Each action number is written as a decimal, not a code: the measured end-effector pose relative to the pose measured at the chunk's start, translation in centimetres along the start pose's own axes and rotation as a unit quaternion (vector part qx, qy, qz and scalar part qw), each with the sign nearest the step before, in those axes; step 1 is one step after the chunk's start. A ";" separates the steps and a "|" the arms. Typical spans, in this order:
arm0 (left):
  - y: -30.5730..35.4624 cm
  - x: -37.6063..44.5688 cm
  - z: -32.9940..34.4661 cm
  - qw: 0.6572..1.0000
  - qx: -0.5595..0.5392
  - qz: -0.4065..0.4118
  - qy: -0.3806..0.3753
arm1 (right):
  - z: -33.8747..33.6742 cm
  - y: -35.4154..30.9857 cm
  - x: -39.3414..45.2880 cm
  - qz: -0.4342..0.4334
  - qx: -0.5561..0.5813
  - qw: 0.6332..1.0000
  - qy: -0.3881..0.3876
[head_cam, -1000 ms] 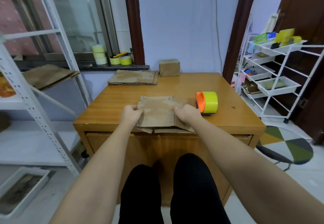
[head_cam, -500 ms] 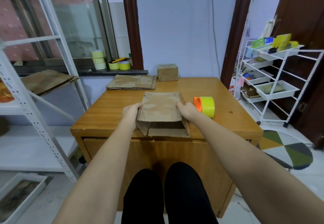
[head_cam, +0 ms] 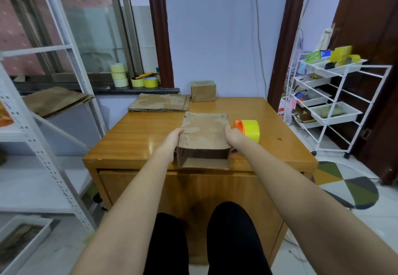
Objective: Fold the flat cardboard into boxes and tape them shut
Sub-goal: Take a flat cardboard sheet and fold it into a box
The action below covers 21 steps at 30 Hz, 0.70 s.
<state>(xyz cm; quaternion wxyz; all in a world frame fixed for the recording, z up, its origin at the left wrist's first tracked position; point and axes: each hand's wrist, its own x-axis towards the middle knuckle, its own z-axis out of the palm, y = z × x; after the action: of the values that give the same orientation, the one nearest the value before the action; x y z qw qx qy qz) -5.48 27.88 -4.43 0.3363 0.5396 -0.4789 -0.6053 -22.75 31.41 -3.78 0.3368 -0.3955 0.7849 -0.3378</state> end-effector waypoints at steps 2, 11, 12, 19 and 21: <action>0.0 -0.2 0.4 1.000 0.021 0.005 0.001 | 0.0 0.2 0.0 0.002 -0.004 1.000 0.006; -0.1 0.7 0.5 0.997 0.067 0.038 0.012 | 0.0 0.3 0.3 -0.034 -0.035 0.998 0.027; -0.1 0.8 0.4 0.997 0.065 0.038 0.014 | 0.1 0.4 0.4 -0.038 -0.033 0.998 0.032; -0.2 1.7 -1.0 0.997 0.073 0.030 0.010 | 0.6 0.3 0.7 -0.060 -0.020 0.998 0.027; -0.1 1.7 -1.4 0.996 0.078 0.030 0.008 | 0.6 0.5 0.9 -0.066 -0.001 0.998 0.013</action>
<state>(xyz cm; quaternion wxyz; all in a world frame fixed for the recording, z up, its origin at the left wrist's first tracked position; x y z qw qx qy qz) -4.46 26.08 -4.99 0.3150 0.5541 -0.5381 -0.5515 -22.91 30.76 -4.72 0.3032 -0.4428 0.7616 -0.3634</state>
